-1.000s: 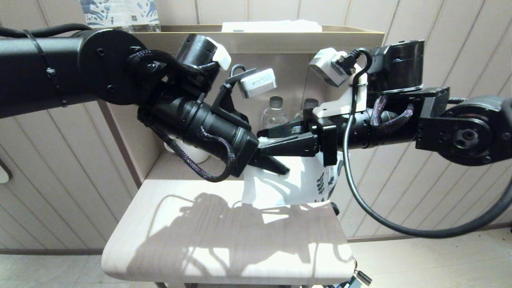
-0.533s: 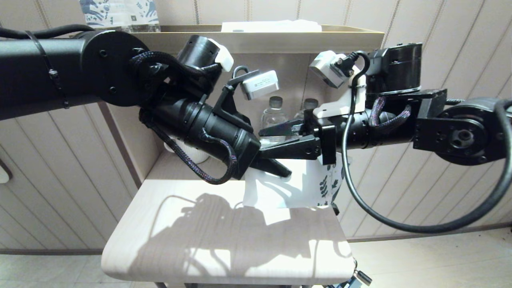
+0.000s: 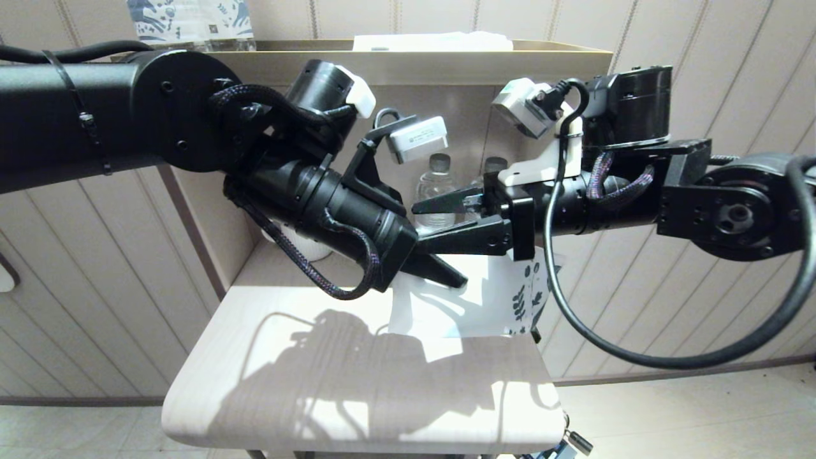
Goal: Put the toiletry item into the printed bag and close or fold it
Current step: Close the strorage bag and place it on the desk
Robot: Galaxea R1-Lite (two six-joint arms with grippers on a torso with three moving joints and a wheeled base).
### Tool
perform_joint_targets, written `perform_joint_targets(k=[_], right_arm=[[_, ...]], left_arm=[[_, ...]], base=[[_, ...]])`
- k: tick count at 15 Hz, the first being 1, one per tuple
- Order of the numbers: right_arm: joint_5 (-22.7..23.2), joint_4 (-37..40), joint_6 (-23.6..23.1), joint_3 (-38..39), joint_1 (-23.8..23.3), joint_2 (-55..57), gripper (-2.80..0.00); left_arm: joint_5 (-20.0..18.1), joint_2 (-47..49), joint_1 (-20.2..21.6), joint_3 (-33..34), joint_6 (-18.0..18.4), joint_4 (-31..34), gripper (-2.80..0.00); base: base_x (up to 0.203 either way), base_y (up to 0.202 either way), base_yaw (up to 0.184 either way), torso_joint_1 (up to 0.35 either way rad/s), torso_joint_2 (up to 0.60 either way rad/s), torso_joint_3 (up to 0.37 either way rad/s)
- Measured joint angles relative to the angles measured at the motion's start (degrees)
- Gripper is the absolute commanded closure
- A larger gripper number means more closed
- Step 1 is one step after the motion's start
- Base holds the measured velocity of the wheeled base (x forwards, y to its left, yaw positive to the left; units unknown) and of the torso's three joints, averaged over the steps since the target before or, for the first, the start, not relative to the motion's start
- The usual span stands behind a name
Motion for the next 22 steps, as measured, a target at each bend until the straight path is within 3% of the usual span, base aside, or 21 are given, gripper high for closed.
perform_joint_targets(k=[22], right_arm=[[0.15, -1.16, -0.28, 0.45, -1.82, 0.41, -2.80]], left_arm=[[0.06, -0.17, 0.41, -0.05, 0.03, -0.12, 0.00]], base=[[0.000, 0.000, 0.000, 0.000, 0.00, 0.000]])
